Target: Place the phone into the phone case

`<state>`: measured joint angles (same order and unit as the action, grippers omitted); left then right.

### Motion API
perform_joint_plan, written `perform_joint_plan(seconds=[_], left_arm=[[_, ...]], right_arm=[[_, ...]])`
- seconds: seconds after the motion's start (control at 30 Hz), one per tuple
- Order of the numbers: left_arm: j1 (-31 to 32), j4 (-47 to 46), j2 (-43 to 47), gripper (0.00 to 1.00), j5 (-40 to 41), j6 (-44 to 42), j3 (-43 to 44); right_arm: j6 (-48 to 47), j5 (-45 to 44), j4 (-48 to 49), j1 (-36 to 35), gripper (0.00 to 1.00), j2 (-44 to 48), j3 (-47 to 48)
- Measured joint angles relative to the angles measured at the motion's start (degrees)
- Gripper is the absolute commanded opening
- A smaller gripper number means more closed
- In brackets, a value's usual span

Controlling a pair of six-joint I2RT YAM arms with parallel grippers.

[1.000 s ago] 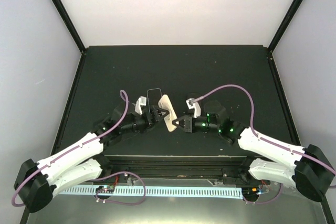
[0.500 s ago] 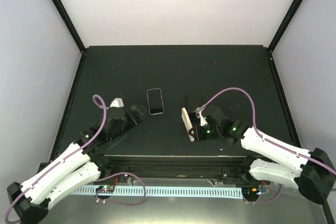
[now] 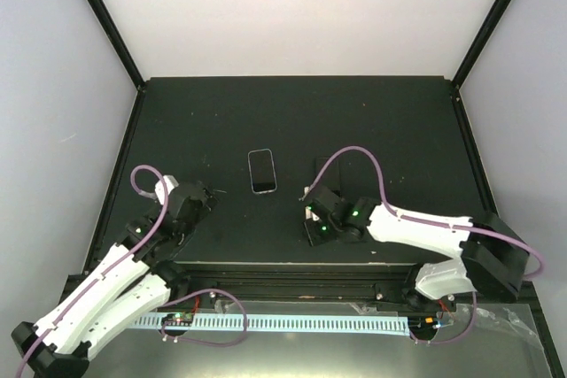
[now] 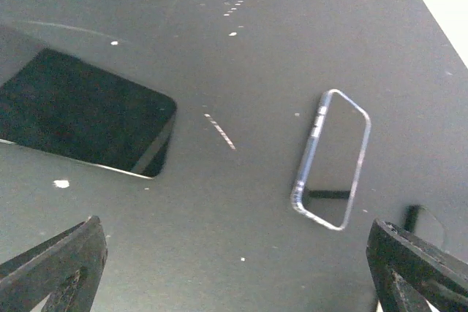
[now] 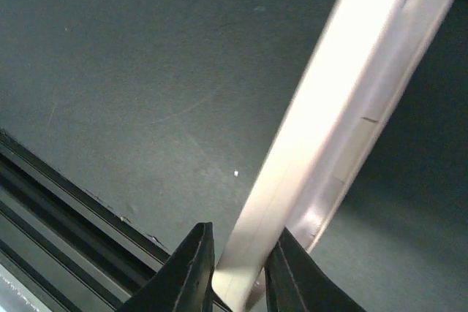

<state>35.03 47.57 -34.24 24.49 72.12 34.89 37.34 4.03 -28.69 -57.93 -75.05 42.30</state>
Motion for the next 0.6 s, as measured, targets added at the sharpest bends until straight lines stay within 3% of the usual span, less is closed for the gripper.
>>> perform_joint_plan(seconds=[0.33,0.57,0.6], left_arm=[[-6.5,4.6,-3.7,0.98,-1.5,3.9,0.7],[-13.8,5.7,-5.2,0.99,-5.5,6.4,0.7],[-14.7,5.8,-5.8,0.99,-6.1,6.9,0.7]], right_arm=[[3.0,5.2,8.5,-2.3,0.53,-8.3,3.4],[3.7,4.1,10.9,-2.4,0.98,-3.1,2.4],[3.7,3.7,11.0,-2.4,1.00,-1.8,2.1]])
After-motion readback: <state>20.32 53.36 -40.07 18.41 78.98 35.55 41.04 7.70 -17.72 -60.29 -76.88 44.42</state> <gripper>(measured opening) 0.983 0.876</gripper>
